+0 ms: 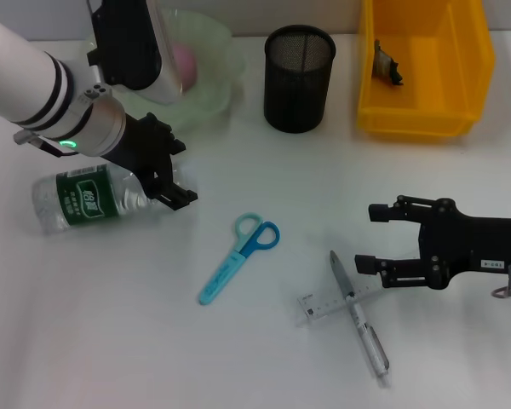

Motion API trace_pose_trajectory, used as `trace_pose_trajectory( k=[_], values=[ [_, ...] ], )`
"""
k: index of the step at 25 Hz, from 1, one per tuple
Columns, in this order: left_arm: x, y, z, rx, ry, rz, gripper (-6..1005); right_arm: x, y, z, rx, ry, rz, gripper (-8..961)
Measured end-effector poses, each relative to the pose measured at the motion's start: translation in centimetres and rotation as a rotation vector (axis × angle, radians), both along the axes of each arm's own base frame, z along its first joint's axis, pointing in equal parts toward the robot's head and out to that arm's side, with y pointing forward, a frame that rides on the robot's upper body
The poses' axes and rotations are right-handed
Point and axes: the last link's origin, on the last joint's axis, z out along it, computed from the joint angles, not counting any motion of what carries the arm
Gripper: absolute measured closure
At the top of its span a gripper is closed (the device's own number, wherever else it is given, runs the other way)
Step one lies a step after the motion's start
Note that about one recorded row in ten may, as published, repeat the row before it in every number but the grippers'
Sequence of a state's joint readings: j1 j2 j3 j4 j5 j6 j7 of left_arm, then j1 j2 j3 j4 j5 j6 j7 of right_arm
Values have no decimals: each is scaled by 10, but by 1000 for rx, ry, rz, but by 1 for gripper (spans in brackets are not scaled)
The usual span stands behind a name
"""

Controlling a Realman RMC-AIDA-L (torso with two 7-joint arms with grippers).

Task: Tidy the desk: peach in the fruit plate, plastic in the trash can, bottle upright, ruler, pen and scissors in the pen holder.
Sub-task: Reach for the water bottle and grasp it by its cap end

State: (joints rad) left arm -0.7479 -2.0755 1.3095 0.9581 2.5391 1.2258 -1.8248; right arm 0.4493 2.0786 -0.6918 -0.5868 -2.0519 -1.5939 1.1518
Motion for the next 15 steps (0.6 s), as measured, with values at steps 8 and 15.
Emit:
trace_pose_trajectory(
  k=[8, 15],
  values=[
    [-2, 1, -8, 13, 49, -12, 364, 0, 0, -1, -2, 2, -2, 121],
    [-2, -1, -12, 6, 67, -26, 366, 0, -1, -1, -2, 2, -2, 121]
  ],
)
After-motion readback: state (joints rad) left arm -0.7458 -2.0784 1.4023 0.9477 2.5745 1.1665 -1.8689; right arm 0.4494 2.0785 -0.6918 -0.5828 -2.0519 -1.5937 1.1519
